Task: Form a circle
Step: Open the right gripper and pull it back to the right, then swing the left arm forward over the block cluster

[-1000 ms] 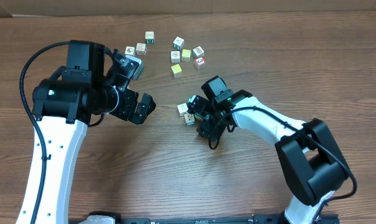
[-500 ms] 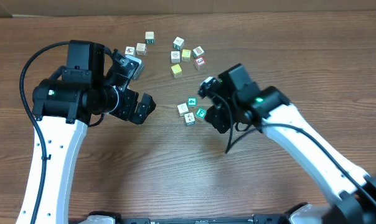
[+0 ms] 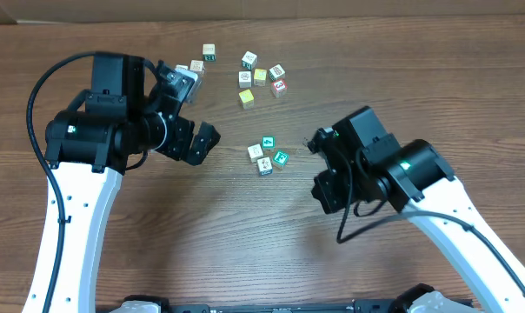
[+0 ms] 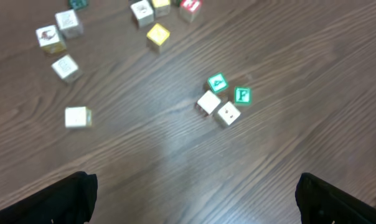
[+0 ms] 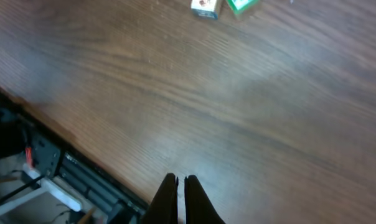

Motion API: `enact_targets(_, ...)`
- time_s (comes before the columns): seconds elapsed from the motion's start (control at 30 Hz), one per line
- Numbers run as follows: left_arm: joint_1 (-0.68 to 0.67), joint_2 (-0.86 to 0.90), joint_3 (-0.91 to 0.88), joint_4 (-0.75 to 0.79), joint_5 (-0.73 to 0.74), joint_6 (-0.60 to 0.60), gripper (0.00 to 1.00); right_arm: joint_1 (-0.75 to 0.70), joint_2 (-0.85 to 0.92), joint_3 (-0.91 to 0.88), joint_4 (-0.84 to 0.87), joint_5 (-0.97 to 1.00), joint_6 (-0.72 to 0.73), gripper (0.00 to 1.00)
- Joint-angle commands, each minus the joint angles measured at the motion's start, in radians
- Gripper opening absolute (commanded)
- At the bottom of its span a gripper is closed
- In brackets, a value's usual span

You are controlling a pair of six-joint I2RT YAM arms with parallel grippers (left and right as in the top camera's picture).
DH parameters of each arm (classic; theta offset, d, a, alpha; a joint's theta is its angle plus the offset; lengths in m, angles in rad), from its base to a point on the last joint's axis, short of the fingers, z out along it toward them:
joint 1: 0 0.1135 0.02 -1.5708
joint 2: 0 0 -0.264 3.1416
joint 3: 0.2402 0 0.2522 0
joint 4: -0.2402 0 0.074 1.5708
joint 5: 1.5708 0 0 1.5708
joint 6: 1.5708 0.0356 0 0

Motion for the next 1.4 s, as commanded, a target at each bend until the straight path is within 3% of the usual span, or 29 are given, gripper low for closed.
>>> enact_targets(0.0, 0.0, 0.005, -0.003, 0.003, 0.055, -0.024, 1.0, -0.002, -0.062, 0.024, -0.027, -0.009, 0.037, 0.04)
enact_targets(0.1, 0.0, 0.005, -0.003, 0.029, 0.092, -0.049, 1.0, -0.002, -0.094, 0.024, -0.056, -0.009, 0.056, 0.04)
enact_targets(0.17, -0.001, 0.005, -0.003, 0.05, 0.201, -0.094, 0.99, -0.002, -0.113, 0.024, -0.077, -0.008, 0.059, 0.04)
enact_targets(0.27, -0.016, 0.011, -0.003, 0.074, 0.369, -0.07, 1.0, -0.002, -0.131, 0.024, -0.09, -0.001, 0.058, 0.04)
enact_targets(0.6, -0.208, 0.09, -0.003, 0.181, 0.37, -0.197, 0.99, -0.002, -0.135, 0.024, -0.087, -0.001, 0.058, 0.04)
enact_targets(0.63, -0.227, 0.103, -0.003, 0.192, 0.326, -0.196, 0.95, -0.002, -0.135, 0.024, -0.087, -0.002, 0.059, 0.04)
enact_targets(0.67, -0.24, 0.113, -0.003, 0.188, 0.273, -0.209, 0.8, -0.002, -0.135, 0.024, -0.09, -0.001, 0.063, 0.04)
enact_targets(0.8, -0.285, 0.166, -0.004, 0.098, -0.226, -0.522, 0.04, -0.002, -0.137, 0.024, -0.1, 0.069, 0.143, 0.04)
enact_targets(0.87, -0.306, 0.193, -0.004, 0.057, -0.338, -0.574, 0.04, -0.002, -0.142, 0.024, -0.098, 0.129, 0.171, 0.04)
enact_targets(1.0, -0.358, 0.244, -0.039, 0.035, -0.4, -0.62, 0.04, -0.007, -0.156, 0.024, -0.079, 0.169, 0.172, 0.04)
enact_targets(1.2, -0.438, 0.254, -0.25, 0.212, -0.434, -0.756, 0.04, -0.075, -0.176, 0.024, -0.068, 0.179, 0.193, 0.04)
enact_targets(1.37, -0.49, 0.254, -0.324, 0.322, -0.469, -0.792, 0.04, -0.138, -0.18, 0.024, -0.064, 0.179, 0.189, 0.04)
